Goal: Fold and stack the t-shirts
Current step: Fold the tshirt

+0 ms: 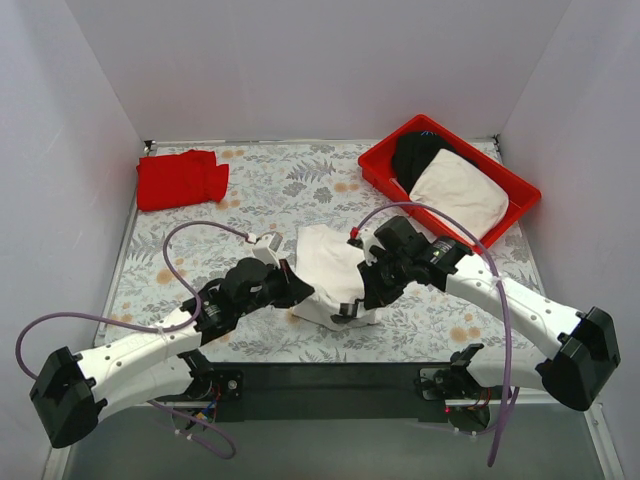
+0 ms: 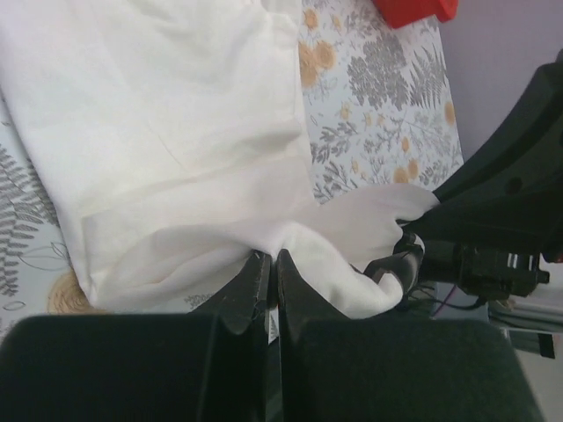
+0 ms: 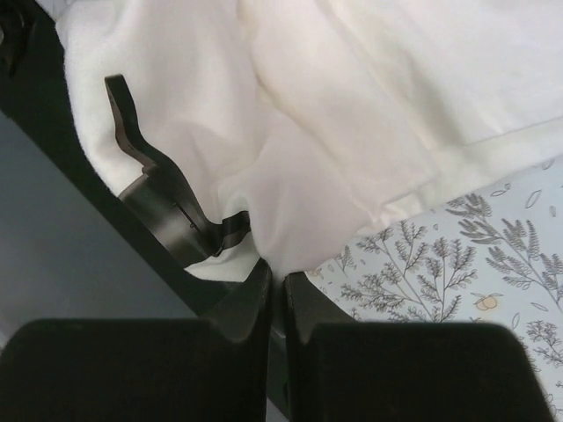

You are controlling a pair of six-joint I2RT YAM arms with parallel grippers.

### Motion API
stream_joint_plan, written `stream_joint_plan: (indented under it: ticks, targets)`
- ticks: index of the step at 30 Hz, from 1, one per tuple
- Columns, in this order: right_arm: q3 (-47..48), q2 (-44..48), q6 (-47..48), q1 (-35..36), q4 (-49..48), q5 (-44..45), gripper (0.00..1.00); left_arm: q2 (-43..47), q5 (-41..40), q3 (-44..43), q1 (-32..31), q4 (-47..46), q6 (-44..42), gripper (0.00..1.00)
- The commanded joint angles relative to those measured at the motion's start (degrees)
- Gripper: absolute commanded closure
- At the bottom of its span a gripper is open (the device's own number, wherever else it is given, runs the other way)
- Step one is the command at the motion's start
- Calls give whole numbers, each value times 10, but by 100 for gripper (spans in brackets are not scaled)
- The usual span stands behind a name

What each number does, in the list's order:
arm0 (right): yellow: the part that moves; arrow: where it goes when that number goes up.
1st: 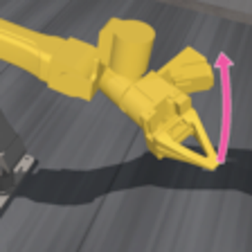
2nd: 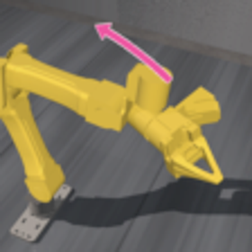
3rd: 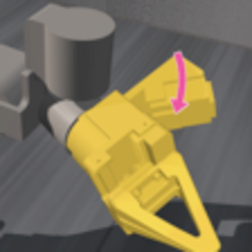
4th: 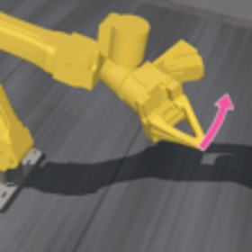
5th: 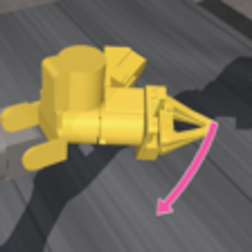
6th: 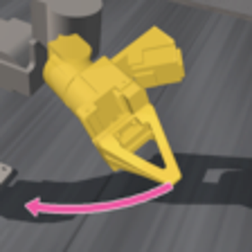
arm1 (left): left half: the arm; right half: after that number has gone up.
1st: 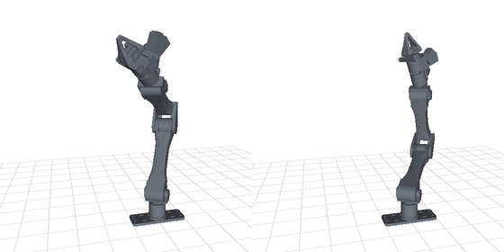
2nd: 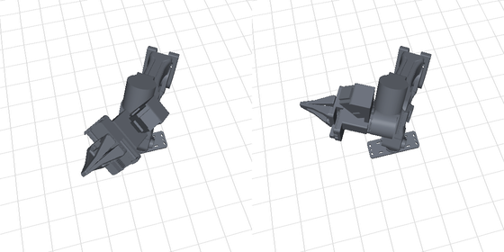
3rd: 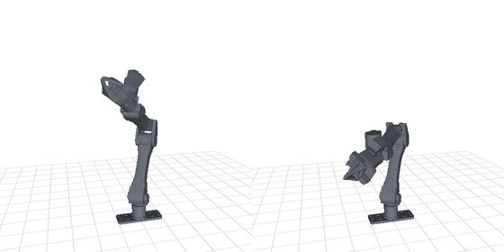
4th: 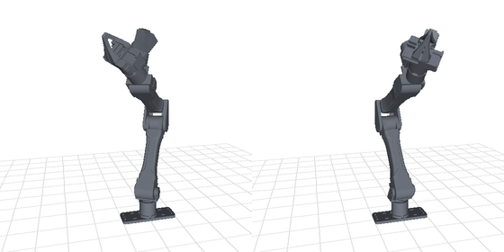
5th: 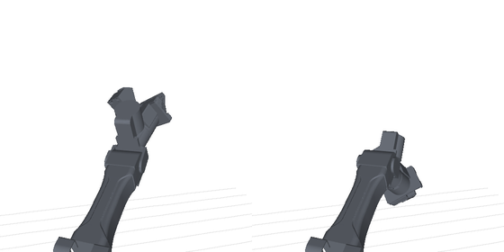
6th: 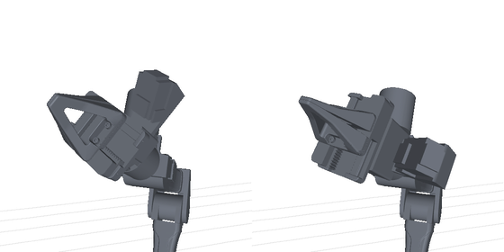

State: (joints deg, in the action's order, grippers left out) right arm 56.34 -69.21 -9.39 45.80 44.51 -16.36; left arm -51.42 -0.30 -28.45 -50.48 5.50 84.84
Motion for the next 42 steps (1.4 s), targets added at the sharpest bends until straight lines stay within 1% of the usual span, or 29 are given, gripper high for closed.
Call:
stream_joint_plan:
  ticks: [1,4,8,13,17,20,25,33,37,42]
  targets:
    - [-3,28,-26,-11,-57,54,99,-28,-14,-19,32,-51,-28,100]
    - [1,43,-34,-17,-78,72,99,-44,2,-27,47,-86,-42,100]
    - [5,53,-37,-24,-98,75,99,-47,2,-50,52,-89,-56,100]
    - [32,47,-24,-36,-98,91,99,-55,2,-74,64,-89,-75,100]
    - [53,37,-18,-48,-101,102,99,-70,48,-80,100,-108,-80,100]
    - [61,25,-12,-57,-105,114,99,-88,61,-88,110,-120,-92,100]
    - [62,-7,-5,-85,-115,124,99,-134,85,-100,128,-141,-100,100]
    - [55,-45,-3,-131,-141,128,99,-215,114,-124,173,-187,-107,100]
    - [55,-63,1,-148,-154,123,99,-258,154,-134,197,-221,-100,100]
    - [61,-94,5,-172,-166,119,99,-319,177,-162,214,-241,-100,100]
